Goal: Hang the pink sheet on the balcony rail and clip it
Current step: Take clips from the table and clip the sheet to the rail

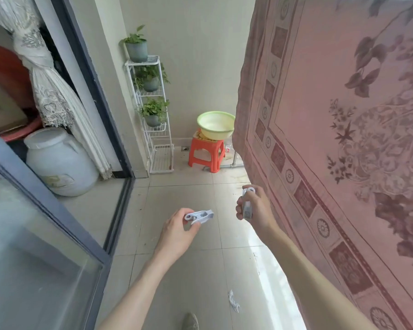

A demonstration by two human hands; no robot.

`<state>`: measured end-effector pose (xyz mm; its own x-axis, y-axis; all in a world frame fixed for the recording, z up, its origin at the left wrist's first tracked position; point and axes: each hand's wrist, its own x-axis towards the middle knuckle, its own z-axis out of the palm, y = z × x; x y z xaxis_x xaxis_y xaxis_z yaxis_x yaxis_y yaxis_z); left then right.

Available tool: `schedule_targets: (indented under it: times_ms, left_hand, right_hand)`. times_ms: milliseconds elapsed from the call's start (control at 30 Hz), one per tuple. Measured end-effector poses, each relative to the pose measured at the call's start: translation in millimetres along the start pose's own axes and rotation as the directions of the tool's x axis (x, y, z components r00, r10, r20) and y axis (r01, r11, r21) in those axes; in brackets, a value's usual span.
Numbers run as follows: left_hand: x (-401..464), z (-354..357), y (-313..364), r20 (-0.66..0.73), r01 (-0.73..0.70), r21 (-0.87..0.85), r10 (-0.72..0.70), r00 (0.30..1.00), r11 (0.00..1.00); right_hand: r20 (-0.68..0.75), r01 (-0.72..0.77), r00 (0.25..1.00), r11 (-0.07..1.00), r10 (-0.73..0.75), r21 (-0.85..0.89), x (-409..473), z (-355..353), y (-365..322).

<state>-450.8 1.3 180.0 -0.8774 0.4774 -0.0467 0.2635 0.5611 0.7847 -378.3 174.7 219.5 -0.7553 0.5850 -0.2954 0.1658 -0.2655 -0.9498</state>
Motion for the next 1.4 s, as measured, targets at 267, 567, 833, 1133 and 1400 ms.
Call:
schedule_targets:
  times_ms: [267, 567, 833, 1133, 1400]
  left_hand:
    - [158.9, -63.6, -2.3, -0.036, 0.011, -0.002, -0.011, 0.999, 1.000]
    - [295.0, -77.2, -31.2, -0.038, 0.111, -0.026, -0.112, 0.993, 0.994]
    - [415.4, -70.3, -14.5, -0.037, 0.112, -0.024, -0.113, 0.993, 0.993]
    - [536.8, -52.6, -19.1, 0.067, 0.095, 0.001, -0.095, 0.993, 0.995]
    - [701.3, -49.5, -33.1, 0.229, -0.042, 0.041, 0.032, 0.973, 0.998]
  right_hand:
    - [-0.226, 0.202, 0.891, 0.790, -0.394, -0.580, 138.9, 95.9, -75.7]
    - [-0.305, 0.029, 0.905, 0.761, -0.295, -0.648, 280.2, 124.6, -82.9]
    - [-0.227, 0.091, 0.932, 0.791, -0.281, -0.605, 386.8, 130.2, -100.5]
    - [-0.183, 0.045, 0.964, 0.797, -0.194, -0.603, 488.6, 143.8, -103.5]
    - [-0.228, -0.013, 0.959, 0.780, -0.167, -0.626, 620.2, 176.6, -113.2]
